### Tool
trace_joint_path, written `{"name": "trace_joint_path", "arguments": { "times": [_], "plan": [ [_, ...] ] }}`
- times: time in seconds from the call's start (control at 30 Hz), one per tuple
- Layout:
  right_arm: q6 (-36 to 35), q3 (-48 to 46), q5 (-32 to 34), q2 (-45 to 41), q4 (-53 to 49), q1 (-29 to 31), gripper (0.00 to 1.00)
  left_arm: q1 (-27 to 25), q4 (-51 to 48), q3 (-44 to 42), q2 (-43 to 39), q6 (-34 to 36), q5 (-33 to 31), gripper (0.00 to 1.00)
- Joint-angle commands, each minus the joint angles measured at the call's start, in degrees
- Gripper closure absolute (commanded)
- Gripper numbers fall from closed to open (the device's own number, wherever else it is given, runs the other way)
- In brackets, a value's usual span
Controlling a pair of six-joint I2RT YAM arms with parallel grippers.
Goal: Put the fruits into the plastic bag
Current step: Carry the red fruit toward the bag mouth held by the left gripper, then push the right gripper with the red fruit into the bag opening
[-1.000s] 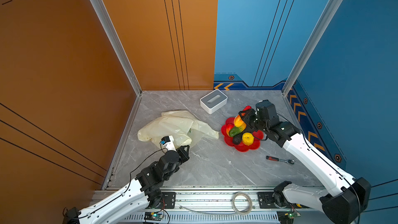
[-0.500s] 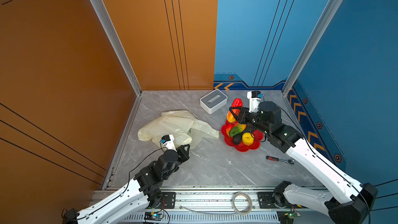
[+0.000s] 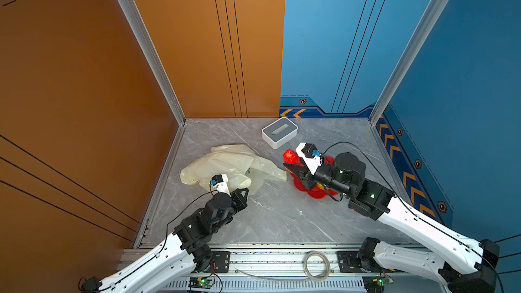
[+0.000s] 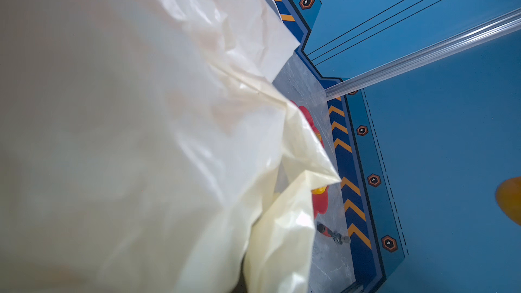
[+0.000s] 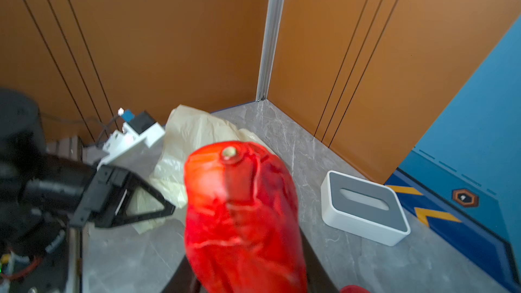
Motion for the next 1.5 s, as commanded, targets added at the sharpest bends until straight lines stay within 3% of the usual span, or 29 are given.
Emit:
{"name": "trace_joint_path", "arguments": {
  "times": [0.0,0.2,0.47,1.47],
  "plan": [
    [-11.99,-2.50,3.05,-0.96,5.06,2.59,0.75,1.77,-3.00,2.86,0.79,1.90,4.32,1.00],
    [-13.17,-4.22,4.47,2.04,4.92,4.87,0.76,5.14,-4.27,5.82,2.60,2.16,9.35,1.00],
    [-9.28,-6.88,2.53,8.85,11.50,5.82,0.76,8.81,-4.91,9.98,5.75,3.05,14.08,1.00],
    [8.06,-5.54,-8.55,40.43,42.30,-0.89,0.80,12.03,-2.34,11.59,7.64,1.56,18.43,1.00]
  ]
}}
